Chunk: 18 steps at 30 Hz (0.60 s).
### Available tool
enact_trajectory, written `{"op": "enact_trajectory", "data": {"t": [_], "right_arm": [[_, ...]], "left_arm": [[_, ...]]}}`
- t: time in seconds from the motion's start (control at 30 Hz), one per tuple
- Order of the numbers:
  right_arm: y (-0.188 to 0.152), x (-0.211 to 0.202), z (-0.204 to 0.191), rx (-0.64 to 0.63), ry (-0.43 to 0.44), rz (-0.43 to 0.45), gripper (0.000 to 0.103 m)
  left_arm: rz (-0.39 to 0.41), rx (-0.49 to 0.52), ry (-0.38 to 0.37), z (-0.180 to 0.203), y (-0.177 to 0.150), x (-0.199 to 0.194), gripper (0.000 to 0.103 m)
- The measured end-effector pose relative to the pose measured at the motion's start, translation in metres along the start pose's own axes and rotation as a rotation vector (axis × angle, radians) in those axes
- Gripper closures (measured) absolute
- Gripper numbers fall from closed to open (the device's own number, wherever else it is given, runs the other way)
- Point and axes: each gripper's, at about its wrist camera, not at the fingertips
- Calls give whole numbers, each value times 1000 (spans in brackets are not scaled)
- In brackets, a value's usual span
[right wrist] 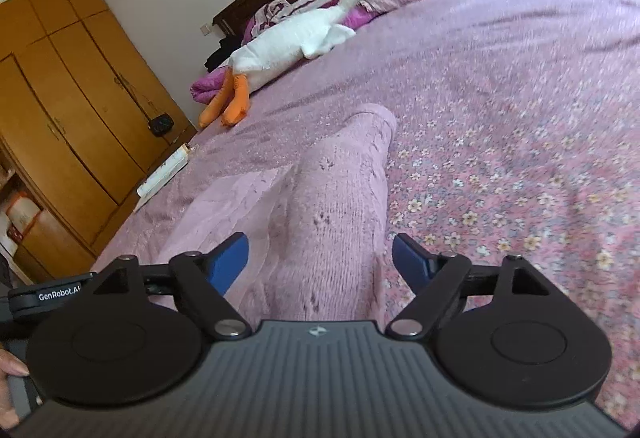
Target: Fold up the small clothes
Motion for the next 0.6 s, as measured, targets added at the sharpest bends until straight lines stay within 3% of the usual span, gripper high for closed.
{"op": "enact_trajectory", "data": {"t": [0.1, 0.4, 0.6], "right_arm": [[-10, -13, -6, -37, -10, 7, 14], [-38, -33, -16, -139, -72, -1, 4], [-56, -32, -26, -227, -145, -41, 2]], "left_arm": [[12, 12, 25, 3, -10, -8, 16], [6, 11, 58, 7, -39, -16, 16], [-11, 81, 90, 20, -59, -15, 16]]}}
Point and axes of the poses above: each gripper's, at about its wrist camera, not at the fingertips, and x roughly the way its jaws point, z to its right, y to its top
